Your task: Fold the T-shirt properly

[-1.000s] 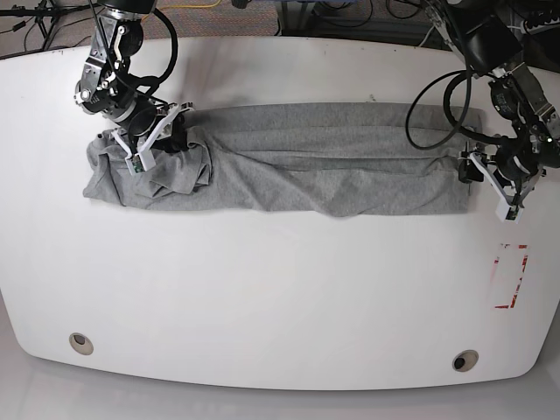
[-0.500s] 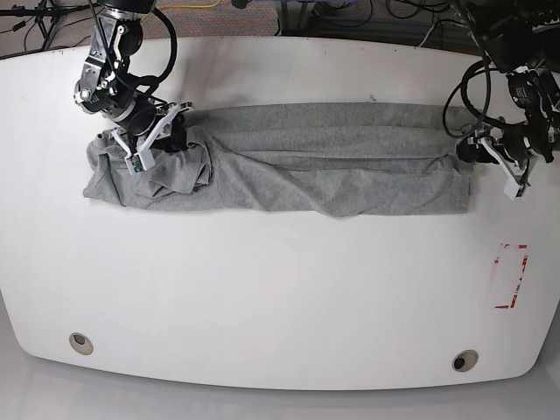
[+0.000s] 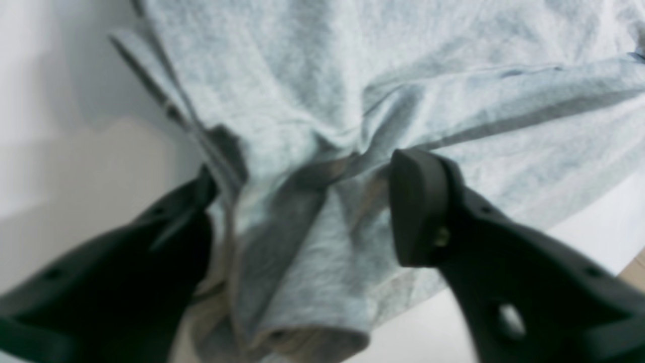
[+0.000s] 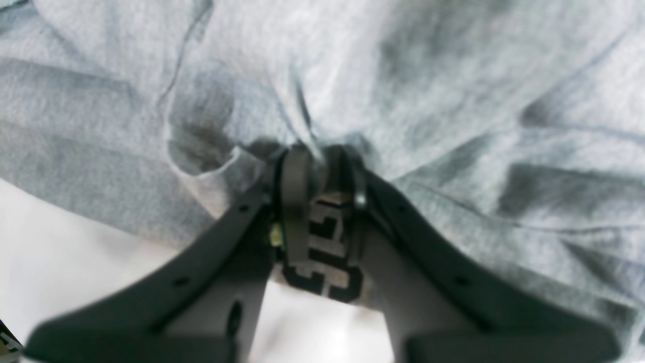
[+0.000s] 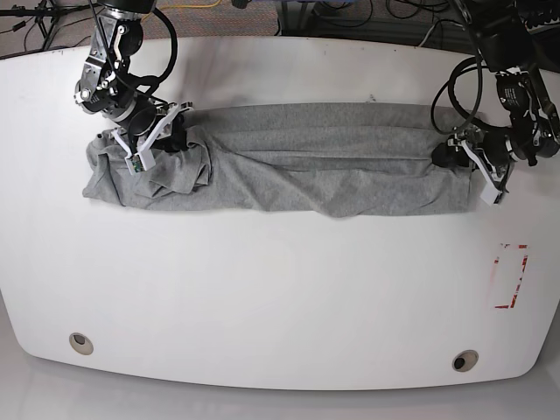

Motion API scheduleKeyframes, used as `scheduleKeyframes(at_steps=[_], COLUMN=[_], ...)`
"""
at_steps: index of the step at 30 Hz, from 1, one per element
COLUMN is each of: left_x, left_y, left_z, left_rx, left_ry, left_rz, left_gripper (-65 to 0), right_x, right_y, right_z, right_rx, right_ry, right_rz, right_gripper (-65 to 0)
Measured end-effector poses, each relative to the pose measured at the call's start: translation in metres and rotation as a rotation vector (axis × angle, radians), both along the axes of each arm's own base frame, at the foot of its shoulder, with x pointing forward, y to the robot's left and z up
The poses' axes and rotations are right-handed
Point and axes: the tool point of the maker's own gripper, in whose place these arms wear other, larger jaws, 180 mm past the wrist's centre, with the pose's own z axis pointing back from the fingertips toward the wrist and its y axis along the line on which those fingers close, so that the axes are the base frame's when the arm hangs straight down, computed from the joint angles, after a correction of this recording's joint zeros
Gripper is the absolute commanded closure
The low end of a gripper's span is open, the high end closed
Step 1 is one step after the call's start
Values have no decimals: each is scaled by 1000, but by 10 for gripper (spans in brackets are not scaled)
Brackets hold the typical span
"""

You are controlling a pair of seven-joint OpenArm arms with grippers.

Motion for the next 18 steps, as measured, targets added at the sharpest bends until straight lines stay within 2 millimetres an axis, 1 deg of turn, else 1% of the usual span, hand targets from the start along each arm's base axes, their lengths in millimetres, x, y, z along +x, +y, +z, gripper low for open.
scheduleKeyframes(at_steps=[1,2,3,4,5,8,11,14,16,17,18], left_x=[-1,-3,-5,-7,-9,-10,-7,-3,3,4,6], left_y=[0,2,2,2,2,1,2,2,-1,-2,-6], left_z=[-1,-2,-4,-5,-6,-7,0,15,36,43,54], left_rx=[0,8,12,10,11,10,34,81,130,152,184], left_ry=[2,10,17,22,29,30,12,-38,-107,-124,-157], left_rz=[2,2,2,2,0,-2,-12,-39,-74,-77,-110], left_gripper=[-157,-111,-46,-17,-17,-43,-36,-38,-38,-38,-38], right_x=[0,0,0,0,0,0,0,0,0,0,0], right_y=[0,0,0,0,0,0,0,0,0,0,0], right_z=[0,0,0,0,0,0,0,0,0,0,0], right_rx=[0,0,0,0,0,0,0,0,0,0,0], right_ry=[0,0,0,0,0,0,0,0,0,0,0], right_rz=[0,0,0,0,0,-1,-1,-1,-1,-1,-2], right_gripper=[-103,-103,-103,-103,-103,-103,-103,-103,-103,-103,-103])
